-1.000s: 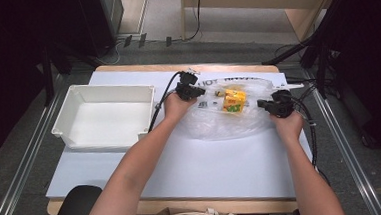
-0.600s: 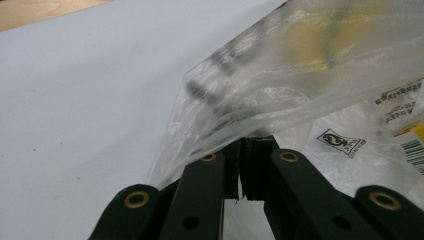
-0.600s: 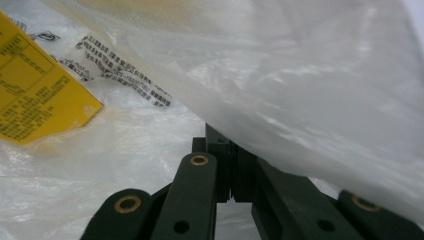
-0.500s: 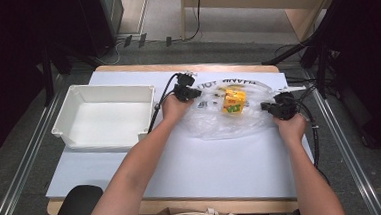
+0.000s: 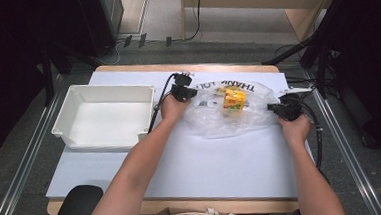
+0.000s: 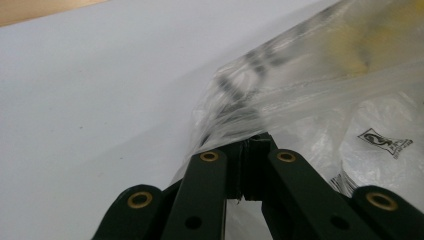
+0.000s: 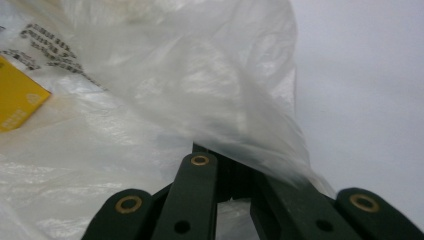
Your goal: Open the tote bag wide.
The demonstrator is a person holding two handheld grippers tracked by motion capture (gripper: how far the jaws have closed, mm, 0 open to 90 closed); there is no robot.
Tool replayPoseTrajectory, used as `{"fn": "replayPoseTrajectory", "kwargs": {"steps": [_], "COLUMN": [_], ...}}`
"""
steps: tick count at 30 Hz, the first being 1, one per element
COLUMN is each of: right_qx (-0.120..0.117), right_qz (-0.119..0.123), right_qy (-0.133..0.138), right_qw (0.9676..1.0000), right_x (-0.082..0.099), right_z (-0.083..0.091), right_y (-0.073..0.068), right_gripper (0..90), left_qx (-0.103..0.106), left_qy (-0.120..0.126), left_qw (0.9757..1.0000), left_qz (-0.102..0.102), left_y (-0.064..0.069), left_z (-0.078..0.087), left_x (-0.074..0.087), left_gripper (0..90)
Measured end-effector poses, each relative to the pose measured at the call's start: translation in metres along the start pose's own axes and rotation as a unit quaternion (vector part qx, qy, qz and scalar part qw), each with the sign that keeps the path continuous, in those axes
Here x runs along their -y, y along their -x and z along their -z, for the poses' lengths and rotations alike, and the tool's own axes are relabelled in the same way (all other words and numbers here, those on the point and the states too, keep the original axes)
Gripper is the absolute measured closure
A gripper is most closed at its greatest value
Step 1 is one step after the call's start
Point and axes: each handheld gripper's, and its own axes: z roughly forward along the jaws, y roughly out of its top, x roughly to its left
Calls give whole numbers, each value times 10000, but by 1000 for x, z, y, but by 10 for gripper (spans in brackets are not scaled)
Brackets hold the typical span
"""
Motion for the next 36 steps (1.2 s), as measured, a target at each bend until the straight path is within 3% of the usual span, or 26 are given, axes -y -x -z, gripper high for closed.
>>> {"fn": "replayPoseTrajectory", "kwargs": {"steps": [5, 15, 20, 23, 29, 36], "right_qx": [96, 252, 297, 333, 416, 548], "right_qz": [-195, -204, -341, -352, -446, -320], "right_qy": [30, 22, 39, 54, 85, 105], "right_qw": [9998, 9995, 9990, 9988, 9981, 9979], "right_x": [4, 10, 14, 16, 19, 21], "right_z": [5, 12, 16, 18, 21, 23], "right_y": [10, 17, 23, 26, 31, 33], "right_gripper": [900, 900, 900, 900, 900, 900], "left_qx": [-52, -187, -206, -354, -344, -556], "left_qy": [15, 99, 147, 150, 179, 187], "left_qw": [10000, 9997, 9994, 9990, 9985, 9976], "left_qz": [51, 88, 238, 221, 374, 365], "left_y": [-1, -4, -8, -8, -14, -14], "left_z": [0, 1, 3, 4, 6, 7], "left_x": [0, 2, 4, 4, 6, 7], "left_gripper": [900, 900, 900, 900, 900, 900]}}
